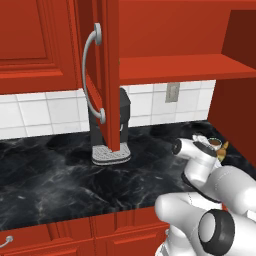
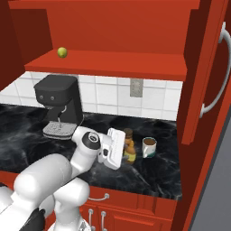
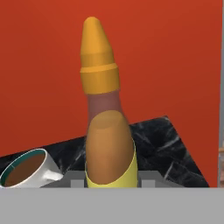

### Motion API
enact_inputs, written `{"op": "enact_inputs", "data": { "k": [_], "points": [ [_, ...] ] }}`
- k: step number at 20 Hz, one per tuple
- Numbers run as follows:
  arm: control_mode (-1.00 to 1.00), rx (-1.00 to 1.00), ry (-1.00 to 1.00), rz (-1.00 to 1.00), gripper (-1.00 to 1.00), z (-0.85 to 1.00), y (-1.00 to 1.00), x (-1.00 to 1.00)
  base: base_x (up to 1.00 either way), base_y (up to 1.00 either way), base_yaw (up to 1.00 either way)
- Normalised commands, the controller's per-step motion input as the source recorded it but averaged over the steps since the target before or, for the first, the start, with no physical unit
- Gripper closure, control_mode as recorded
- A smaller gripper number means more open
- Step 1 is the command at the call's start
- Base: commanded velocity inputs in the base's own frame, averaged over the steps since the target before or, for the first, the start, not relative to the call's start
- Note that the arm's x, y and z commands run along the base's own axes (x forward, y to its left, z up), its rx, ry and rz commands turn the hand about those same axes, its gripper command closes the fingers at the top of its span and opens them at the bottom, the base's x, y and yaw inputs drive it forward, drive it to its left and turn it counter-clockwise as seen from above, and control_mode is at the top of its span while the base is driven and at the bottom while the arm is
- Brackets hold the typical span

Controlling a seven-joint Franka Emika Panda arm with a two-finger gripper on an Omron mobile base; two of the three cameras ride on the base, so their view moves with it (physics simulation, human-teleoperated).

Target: Pick the cinnamon and honey bottle from the cabinet and place them next to the mug.

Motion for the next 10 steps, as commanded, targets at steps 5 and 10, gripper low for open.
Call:
{"op": "enact_inputs", "data": {
  "k": [5, 10],
  "points": [
    [-1.00, -0.02, -0.05, 0.00, 1.00, -0.60, 0.16, 0.00, 0.00, 0.00, 0.00],
    [-1.00, -0.07, -0.03, 0.00, 1.00, -0.53, 0.18, 0.00, 0.00, 0.00, 0.00]
  ]
}}
